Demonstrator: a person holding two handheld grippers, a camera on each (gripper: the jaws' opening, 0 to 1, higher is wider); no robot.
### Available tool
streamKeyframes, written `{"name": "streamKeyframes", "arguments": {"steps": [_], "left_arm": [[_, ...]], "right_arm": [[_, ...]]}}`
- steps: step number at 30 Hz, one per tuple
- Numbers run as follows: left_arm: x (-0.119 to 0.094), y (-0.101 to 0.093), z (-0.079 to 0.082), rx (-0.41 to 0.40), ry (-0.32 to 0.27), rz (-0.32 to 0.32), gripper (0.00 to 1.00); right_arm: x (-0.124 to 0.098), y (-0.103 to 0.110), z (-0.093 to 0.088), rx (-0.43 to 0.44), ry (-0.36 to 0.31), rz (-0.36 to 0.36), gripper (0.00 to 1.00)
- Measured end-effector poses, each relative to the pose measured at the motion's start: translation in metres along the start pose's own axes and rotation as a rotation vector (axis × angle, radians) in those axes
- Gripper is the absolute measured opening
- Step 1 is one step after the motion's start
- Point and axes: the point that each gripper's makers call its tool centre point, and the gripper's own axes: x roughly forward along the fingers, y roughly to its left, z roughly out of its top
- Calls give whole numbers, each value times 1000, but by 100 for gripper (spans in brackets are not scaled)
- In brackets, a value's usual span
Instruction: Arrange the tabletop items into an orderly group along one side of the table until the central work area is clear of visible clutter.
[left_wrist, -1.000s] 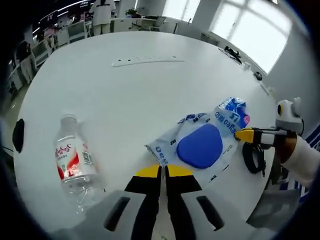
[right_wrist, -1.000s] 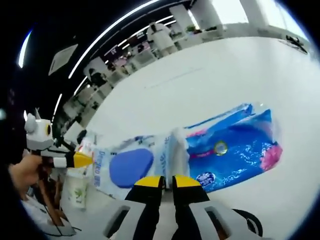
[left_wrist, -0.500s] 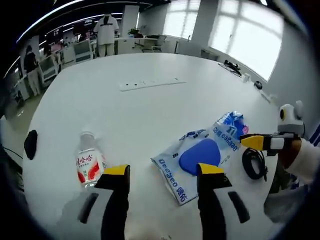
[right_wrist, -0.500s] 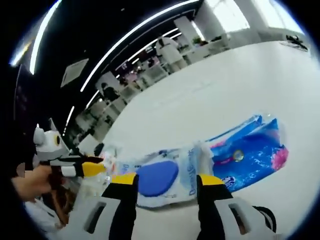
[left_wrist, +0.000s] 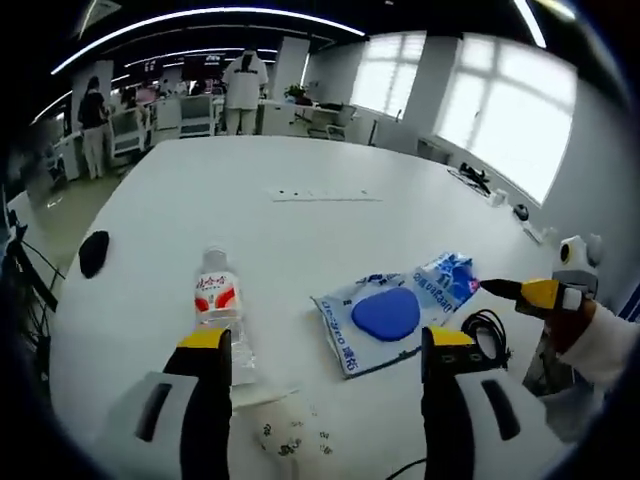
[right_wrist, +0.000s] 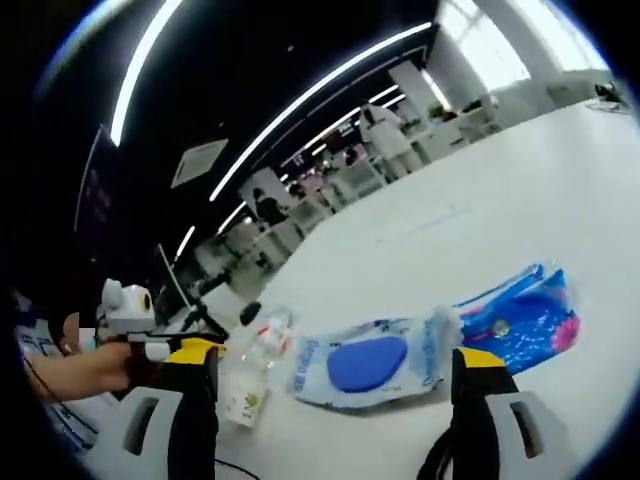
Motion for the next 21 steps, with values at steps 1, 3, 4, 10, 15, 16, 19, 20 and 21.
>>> {"name": "streamKeyframes", "arguments": {"steps": [1, 3, 4, 10, 15, 16, 19, 20, 21], "left_arm": [[-3, 1, -2, -3, -2, 1, 78], [-13, 1, -10, -1, -4, 5, 78], [-16, 1, -14, 2, -1, 8, 78], [-39, 2, -36, 5, 12, 31, 77], [-58, 8, -44, -2, -5, 49, 76], [-62, 9, -45, -7, -9, 49, 76], [-67, 9, -48, -11, -13, 58, 75], [-69, 10, -49, -13, -12, 60, 75], [-70, 13, -50, -15, -12, 62, 74]], "right_arm": [[-4, 2, -1, -1, 1, 7, 99], [-19, 12, -11, -21, 26, 23, 99], [-24, 13, -19, -23, 49, 27, 99], [-47, 17, -36, -13, 73, 4, 99], [-60, 19, -41, 24, 55, -28, 99], [-62, 21, -42, 29, 52, -32, 99], [-63, 22, -45, 41, 51, -35, 99], [-63, 24, -46, 38, 59, -38, 98], [-65, 24, -47, 30, 64, -45, 97]]}}
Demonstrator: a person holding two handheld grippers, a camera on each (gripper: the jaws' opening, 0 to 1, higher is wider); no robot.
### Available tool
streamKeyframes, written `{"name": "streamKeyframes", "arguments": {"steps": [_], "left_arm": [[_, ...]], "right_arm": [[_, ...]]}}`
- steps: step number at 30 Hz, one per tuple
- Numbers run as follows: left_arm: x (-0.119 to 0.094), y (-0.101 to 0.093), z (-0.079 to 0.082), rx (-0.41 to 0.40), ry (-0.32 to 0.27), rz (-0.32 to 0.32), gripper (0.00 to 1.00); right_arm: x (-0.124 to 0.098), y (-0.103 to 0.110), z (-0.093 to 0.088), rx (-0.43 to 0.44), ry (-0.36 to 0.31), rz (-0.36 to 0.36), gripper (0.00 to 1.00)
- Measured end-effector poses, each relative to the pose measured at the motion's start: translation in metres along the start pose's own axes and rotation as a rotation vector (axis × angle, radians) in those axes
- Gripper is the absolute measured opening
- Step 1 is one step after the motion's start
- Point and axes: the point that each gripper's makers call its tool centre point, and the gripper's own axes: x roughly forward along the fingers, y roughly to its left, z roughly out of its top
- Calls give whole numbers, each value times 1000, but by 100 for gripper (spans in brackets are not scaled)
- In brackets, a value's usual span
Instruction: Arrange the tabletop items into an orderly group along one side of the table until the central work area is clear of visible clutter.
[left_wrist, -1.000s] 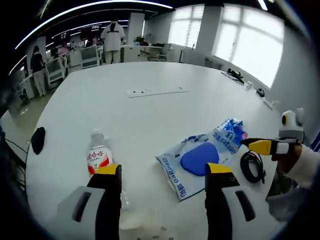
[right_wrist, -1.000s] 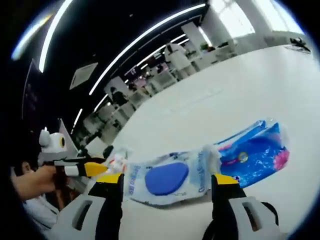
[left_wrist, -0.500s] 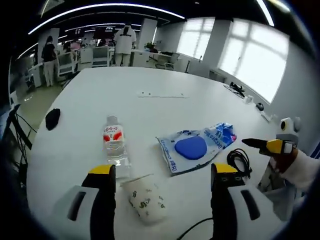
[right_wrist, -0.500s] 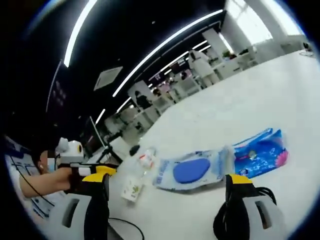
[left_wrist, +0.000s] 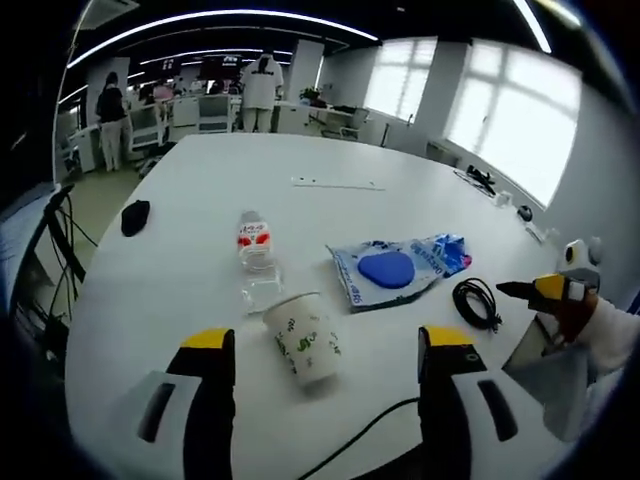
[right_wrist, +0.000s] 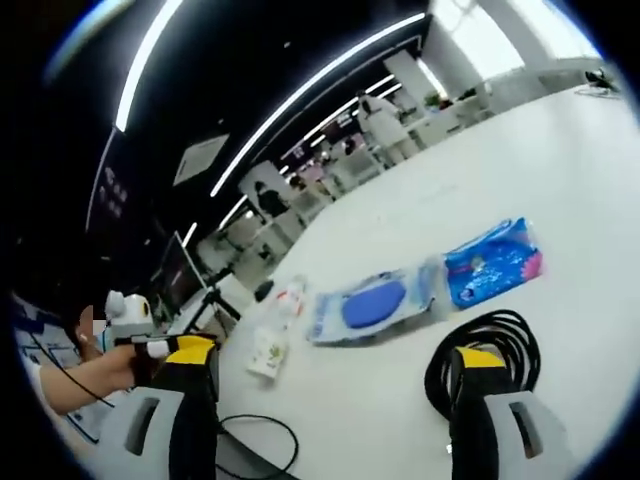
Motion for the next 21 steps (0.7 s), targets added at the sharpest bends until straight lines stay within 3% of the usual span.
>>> {"name": "streamKeyframes", "arguments": {"steps": [6, 15, 21], "left_arm": [[-2, -5, -6, 6, 23, -5, 71], [3, -14, -7, -13, 15, -39, 71], [7, -6, -16, -43, 38, -12, 68]], "right_arm": [[-9, -7, 7, 7, -34, -28, 94], [-18, -5, -1, -6, -13, -67, 91], [-27, -3, -1, 20, -29, -78, 90]]}}
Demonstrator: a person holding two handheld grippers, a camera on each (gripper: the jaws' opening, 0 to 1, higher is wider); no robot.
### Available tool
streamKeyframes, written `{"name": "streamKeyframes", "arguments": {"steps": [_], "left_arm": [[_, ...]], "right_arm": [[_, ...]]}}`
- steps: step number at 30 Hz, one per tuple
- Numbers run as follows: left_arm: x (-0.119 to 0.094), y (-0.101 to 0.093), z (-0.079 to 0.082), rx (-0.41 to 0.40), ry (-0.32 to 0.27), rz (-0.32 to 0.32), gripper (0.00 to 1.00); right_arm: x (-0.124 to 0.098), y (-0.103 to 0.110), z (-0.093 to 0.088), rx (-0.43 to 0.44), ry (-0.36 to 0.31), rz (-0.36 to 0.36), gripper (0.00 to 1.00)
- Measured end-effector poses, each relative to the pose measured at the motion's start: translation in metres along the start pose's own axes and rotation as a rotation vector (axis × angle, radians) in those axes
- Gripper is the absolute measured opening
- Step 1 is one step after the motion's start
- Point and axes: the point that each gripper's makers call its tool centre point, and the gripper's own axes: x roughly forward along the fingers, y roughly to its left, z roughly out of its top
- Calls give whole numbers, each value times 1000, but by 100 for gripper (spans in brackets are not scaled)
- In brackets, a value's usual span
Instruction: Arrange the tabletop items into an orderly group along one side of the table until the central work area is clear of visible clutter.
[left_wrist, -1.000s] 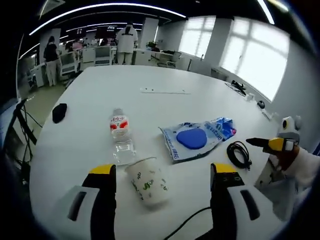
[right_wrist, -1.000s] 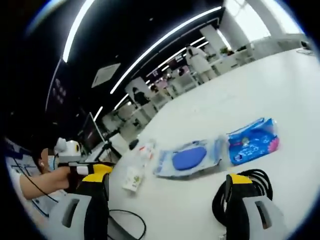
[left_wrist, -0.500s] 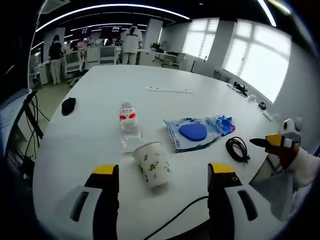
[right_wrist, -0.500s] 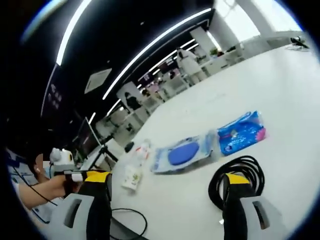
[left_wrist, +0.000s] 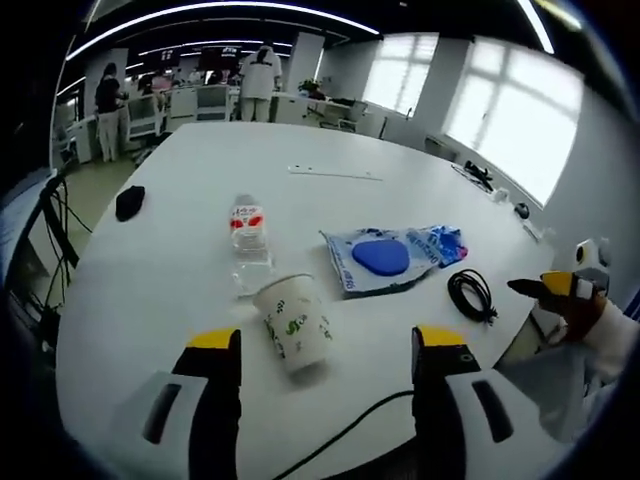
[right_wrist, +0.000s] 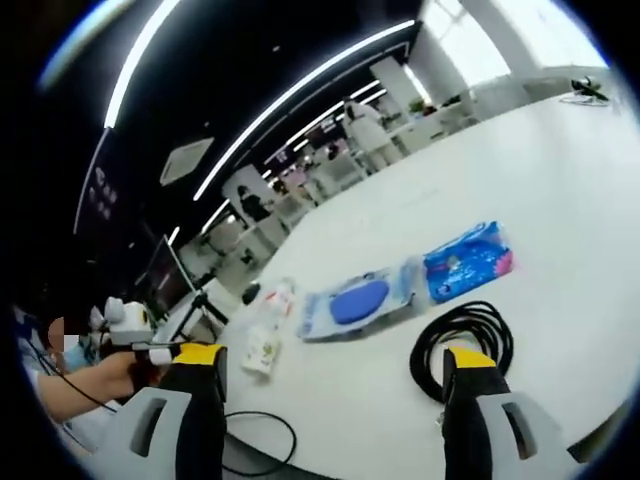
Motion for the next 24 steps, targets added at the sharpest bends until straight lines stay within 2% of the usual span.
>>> {"name": "streamKeyframes", "arguments": {"steps": [13, 18, 24], "left_arm": [[11, 0, -4, -35, 38, 3, 64], [22, 5, -5, -79, 41, 0, 63], [39, 9, -13, -106, 84, 0, 61]], "right_arm": [[-6, -6, -9, 30, 9, -23, 88], [-8, -7, -9, 39, 3, -33, 87], [-15, -6, -11, 45, -3, -42, 86]]}}
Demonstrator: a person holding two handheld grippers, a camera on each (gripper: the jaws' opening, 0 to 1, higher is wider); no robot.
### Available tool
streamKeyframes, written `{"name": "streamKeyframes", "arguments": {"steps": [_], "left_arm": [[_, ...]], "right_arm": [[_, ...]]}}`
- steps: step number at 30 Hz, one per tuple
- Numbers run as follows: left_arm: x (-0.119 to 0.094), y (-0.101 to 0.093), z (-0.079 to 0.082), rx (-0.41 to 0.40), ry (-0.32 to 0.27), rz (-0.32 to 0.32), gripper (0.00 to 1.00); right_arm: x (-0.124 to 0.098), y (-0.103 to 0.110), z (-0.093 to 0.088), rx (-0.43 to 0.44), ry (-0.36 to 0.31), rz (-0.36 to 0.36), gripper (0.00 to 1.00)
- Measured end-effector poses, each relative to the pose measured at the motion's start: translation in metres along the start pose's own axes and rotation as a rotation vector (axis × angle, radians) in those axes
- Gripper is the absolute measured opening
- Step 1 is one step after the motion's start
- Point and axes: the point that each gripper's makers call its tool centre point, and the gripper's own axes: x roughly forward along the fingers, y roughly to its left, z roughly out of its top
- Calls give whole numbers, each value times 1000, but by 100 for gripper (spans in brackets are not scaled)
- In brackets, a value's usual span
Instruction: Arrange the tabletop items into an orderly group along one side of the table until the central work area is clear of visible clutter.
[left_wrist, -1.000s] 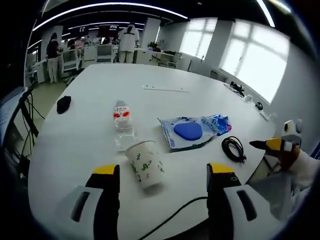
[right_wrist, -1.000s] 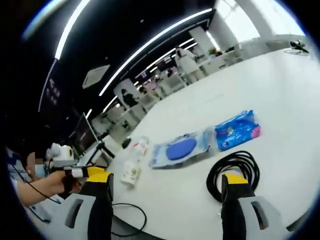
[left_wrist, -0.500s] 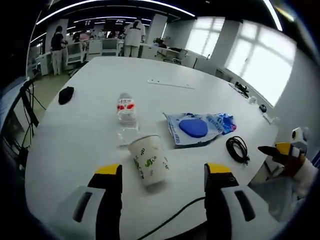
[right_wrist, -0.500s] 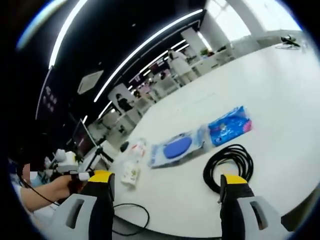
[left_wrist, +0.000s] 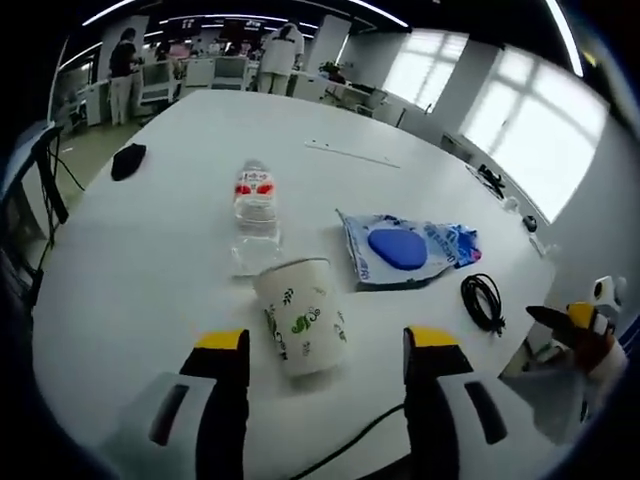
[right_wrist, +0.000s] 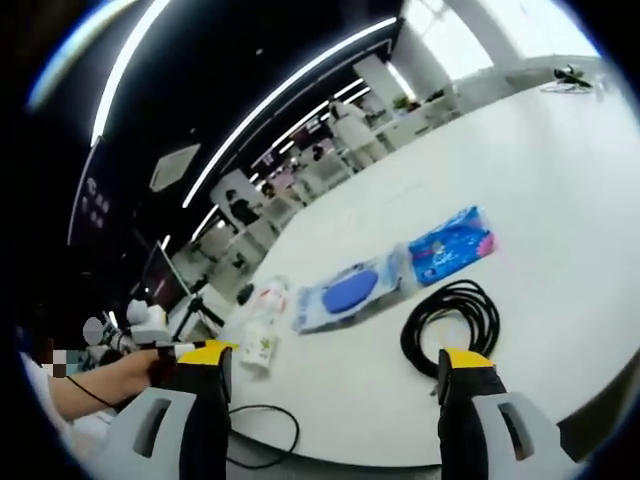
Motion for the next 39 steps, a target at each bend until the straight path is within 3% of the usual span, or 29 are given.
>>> {"name": "streamKeyframes", "arguments": {"steps": [11, 15, 23, 30, 33, 39], "left_arm": [[29, 8, -11, -58, 77, 3, 56], [36, 7, -13, -41, 96, 3, 51], [44, 10, -25, -81, 110, 17, 39], [40, 7, -25, -109, 80, -5, 37], [31, -5, -15, -124, 23, -70, 37], [13, -33, -2, -62, -58, -173, 37]], "right_arm": [[-20, -4, 2, 39, -50, -36, 84], [-29, -6, 4, 60, -76, -58, 83], [-35, -1, -2, 92, -90, -73, 77], [-32, 0, 8, 96, -107, -73, 77], [-28, 3, 10, 114, -98, -63, 75], [-15, 16, 15, 120, -69, -12, 75]]}}
